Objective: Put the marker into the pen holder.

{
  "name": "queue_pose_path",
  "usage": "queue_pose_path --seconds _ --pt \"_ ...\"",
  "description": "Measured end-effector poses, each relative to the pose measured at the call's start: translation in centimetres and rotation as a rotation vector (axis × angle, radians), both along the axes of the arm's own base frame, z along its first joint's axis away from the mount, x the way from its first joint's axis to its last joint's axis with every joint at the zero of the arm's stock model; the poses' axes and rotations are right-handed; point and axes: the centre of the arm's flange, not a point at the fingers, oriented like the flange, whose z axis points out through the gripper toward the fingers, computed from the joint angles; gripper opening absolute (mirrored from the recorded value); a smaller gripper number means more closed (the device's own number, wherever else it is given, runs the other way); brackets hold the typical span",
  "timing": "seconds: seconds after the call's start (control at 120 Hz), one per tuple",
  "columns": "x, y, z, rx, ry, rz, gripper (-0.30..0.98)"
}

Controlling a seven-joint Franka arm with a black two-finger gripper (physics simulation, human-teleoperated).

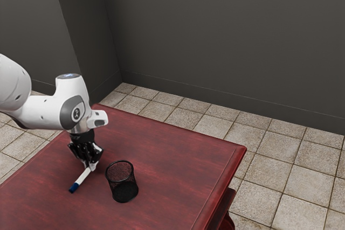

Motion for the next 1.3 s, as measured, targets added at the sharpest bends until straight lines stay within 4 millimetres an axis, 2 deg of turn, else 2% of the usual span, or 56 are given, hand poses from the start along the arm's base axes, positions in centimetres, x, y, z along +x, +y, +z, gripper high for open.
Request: queue_pose_path --seconds 0.067,0.133,0.2,0.3,0.392,0.433,0.475,0.517,0.625,0.808,0.908,1.05,1.3 --pt "0.4 -0.1 0.8 -0.001 -0.019 -0.004 -0.01" --pt "0.9 -0.2 3.0 -0.012 -0.065 -0.009 -0.02" --pt "1.1 -0.4 6.8 -0.038 -0.137 -0.015 -0.02" --pt "0.9 -1.5 14.2 -0.089 -0.274 -0.051 -0.03" --pt "0.3 -5.6 20.1 -0.144 -0.386 -0.162 -0.03" --pt "0.0 -7.1 21.9 -0.161 -0.429 -0.205 -0.03" --pt "-0.1 -8.5 22.8 -0.174 -0.463 -0.247 -0.03" --pt "-0.3 -9.9 22.9 -0.192 -0.483 -0.279 -0.03" --pt "-1.2 -12.5 20.9 -0.238 -0.497 -0.324 -0.03" --pt "-1.3 -14.5 19.3 -0.256 -0.512 -0.372 -0.03" --pt "-1.8 -14.7 17.2 -0.258 -0.484 -0.376 -0.03" --pt "-2.4 -14.5 15.9 -0.260 -0.469 -0.384 -0.03" --pt "-2.6 -14.1 15.4 -0.249 -0.495 -0.394 -0.03"
